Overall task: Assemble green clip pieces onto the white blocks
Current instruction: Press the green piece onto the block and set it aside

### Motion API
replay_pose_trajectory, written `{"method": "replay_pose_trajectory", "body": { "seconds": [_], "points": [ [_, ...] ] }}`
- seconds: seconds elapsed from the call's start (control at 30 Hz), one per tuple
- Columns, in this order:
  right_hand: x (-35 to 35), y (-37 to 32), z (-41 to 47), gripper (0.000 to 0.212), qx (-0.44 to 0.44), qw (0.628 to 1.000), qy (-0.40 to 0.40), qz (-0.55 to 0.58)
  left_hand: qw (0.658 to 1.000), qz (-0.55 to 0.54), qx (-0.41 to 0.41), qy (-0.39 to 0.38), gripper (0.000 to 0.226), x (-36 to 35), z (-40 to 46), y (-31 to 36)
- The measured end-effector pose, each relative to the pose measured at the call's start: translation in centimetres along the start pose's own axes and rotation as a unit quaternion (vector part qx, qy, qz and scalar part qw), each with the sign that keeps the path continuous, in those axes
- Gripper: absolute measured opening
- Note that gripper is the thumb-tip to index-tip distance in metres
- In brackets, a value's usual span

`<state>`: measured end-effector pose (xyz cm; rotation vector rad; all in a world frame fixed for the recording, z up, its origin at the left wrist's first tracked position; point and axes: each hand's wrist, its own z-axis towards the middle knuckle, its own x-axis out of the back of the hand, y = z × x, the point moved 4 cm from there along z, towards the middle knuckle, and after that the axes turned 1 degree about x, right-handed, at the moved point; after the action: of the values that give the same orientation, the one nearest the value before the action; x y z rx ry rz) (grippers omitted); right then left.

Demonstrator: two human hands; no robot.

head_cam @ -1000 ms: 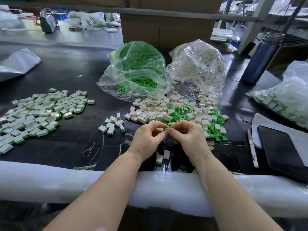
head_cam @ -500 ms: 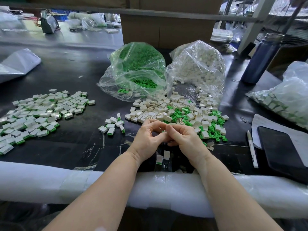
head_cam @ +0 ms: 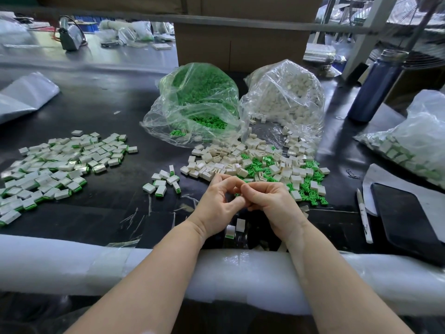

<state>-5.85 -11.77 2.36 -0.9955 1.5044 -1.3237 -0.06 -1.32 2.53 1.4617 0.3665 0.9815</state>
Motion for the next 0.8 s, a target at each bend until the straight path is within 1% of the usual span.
{"method": "replay_pose_trajectory", "body": {
  "seconds": [0.23,0.4,0.57,0.63,0.73,0.8],
  "points": [
    [0.14,0.14,0.04,0.009,-0.003,1.0,0.004,0.015,0.999,0.022,-0.012,-0.025,0.029,-0.35,0.04,-0.21],
    [0.14,0.3,0.06,0.016,-0.003,1.0,-0.001,0.025,0.999,0.029,-0.017,-0.028,0.027,-0.42,0.02,-0.18],
    [0.21,0.38,0.09,0.009,0.001,1.0,-0.005,0.031,0.999,0.03,-0.016,-0.032,0.027,-0.43,0.01,-0.09],
    [0.2,0.38,0.08,0.008,0.001,0.999,-0.005,0.036,0.999,0.034,-0.016,-0.035,0.023,-0.44,-0.05,-0.02],
    [0.16,0.38,0.06,0.01,0.003,0.999,-0.001,0.043,0.998,0.04,-0.017,-0.035,0.008,-0.44,-0.12,0.08],
    [0.16,0.38,0.08,0.015,0.003,0.999,0.002,0.041,0.998,0.044,-0.014,-0.034,0.009,-0.46,-0.05,-0.09]
  ]
}}
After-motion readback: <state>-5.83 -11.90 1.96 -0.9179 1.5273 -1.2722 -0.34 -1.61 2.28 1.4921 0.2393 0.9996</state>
